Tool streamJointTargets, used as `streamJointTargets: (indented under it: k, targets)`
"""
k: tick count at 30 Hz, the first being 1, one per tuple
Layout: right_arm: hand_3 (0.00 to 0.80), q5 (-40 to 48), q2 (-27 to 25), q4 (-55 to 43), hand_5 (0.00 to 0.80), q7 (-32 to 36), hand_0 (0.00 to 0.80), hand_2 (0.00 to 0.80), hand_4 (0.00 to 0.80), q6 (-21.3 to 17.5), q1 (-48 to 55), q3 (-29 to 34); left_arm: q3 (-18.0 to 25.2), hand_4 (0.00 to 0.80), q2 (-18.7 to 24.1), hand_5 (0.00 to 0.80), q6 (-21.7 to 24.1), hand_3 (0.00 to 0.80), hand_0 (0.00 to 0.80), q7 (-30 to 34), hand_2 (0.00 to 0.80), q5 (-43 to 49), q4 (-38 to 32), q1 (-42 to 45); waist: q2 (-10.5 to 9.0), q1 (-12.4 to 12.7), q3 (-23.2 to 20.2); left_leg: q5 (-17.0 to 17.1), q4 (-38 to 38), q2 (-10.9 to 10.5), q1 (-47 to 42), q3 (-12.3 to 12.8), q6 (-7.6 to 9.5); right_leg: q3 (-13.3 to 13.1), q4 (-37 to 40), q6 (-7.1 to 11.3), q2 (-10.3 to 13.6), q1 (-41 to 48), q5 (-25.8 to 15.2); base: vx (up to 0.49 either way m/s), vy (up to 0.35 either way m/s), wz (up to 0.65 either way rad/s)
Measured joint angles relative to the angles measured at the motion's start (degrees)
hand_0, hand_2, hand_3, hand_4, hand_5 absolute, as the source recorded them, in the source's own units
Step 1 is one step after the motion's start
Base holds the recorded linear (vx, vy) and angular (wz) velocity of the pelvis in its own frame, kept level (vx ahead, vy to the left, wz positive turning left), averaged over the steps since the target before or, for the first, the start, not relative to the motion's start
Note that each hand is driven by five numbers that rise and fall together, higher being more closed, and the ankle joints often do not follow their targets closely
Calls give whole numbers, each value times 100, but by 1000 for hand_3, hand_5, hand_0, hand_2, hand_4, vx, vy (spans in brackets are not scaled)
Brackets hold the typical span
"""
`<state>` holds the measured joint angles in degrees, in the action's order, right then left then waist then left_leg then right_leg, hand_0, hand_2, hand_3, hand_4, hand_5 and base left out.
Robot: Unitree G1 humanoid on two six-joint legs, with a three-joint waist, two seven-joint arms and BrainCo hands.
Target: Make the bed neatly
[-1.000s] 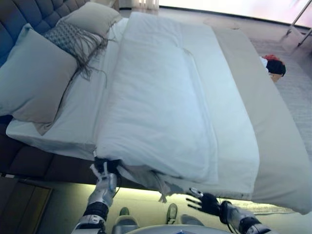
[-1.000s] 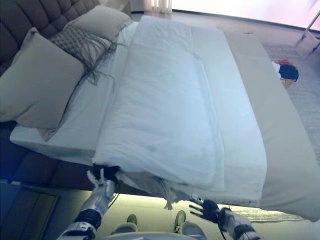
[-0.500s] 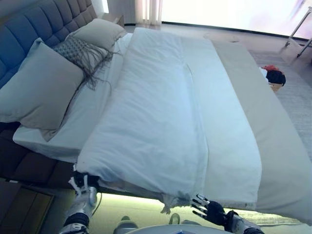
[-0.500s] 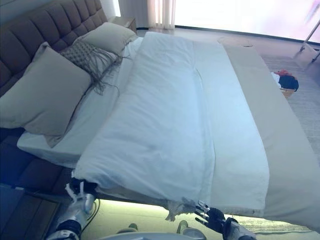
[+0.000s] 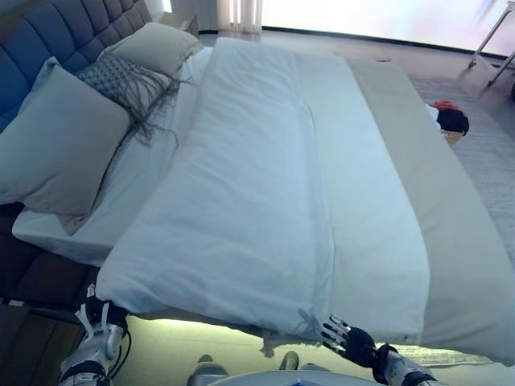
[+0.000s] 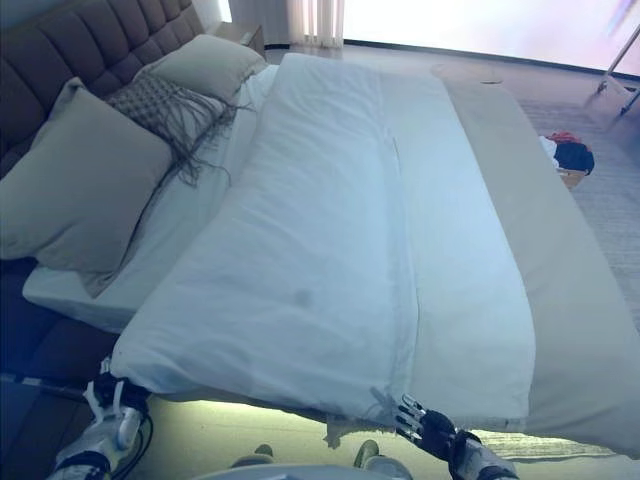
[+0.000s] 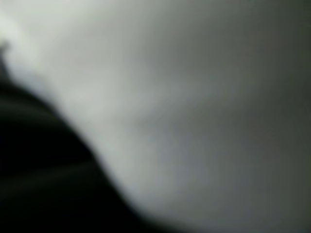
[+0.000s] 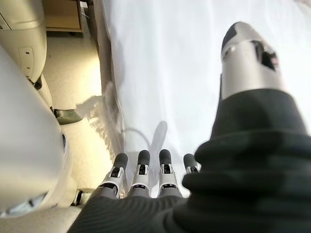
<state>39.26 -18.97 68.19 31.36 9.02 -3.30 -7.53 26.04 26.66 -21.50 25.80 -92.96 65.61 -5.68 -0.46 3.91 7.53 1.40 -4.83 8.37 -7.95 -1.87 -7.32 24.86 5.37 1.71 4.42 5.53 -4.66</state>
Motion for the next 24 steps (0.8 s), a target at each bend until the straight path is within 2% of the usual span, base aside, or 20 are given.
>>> streamJointTargets:
  k: [5, 10, 14, 22, 23, 24]
  targets:
    - [0, 85, -1, 47, 0, -6, 0, 0, 0, -14, -93, 3, 0, 800, 54, 800, -70, 800, 800, -141, 800, 0, 56, -88, -3, 19, -2, -20, 8, -16, 70, -143, -30, 112, -2, 28, 21, 1, 19, -46, 46, 12]
    - [0, 90, -10, 64, 0, 2, 0, 0, 0, -27, -184, 11, 37, 800, 54, 800, -70, 800, 800, -244, 800, 24, 284, -118, -2, 24, -1, -20, 19, -50, 70, -145, -30, 112, -6, 48, 57, 9, 31, -47, 64, 0]
    - [0, 81, -15, 77, 0, 4, 0, 0, 0, -26, -193, 11, 331, 800, 53, 800, -82, 800, 800, -244, 800, 396, 421, -122, -3, 23, -2, -21, 18, -63, 67, -142, -32, 109, -5, 66, 73, 10, 43, -63, 77, -1]
    - [0, -67, -41, 150, 0, 6, 0, 0, 0, -27, -197, 12, 337, 800, 13, 800, -187, 800, 800, -35, 800, 650, 488, -201, -2, 147, -1, -47, 58, -78, 95, -142, -69, 116, -27, 77, 89, 9, 51, -73, 77, 1]
    - [0, -108, -57, 165, 0, 7, 0, 0, 0, -27, -196, 12, 337, 367, -17, 367, -186, 367, 367, 7, 367, 653, 488, -201, -3, 149, -1, -59, 81, -79, 112, -142, -86, 118, -28, 78, 89, 9, 51, -84, 53, 6]
    - [0, -154, -90, 175, 0, 10, 0, 0, 0, -26, -191, 12, 337, 0, -48, 0, -185, 0, 0, 35, 0, 655, 501, -203, -1, 153, 0, -66, 98, -80, 134, -140, -94, 123, -29, 79, 89, 7, 51, -99, 36, 8]
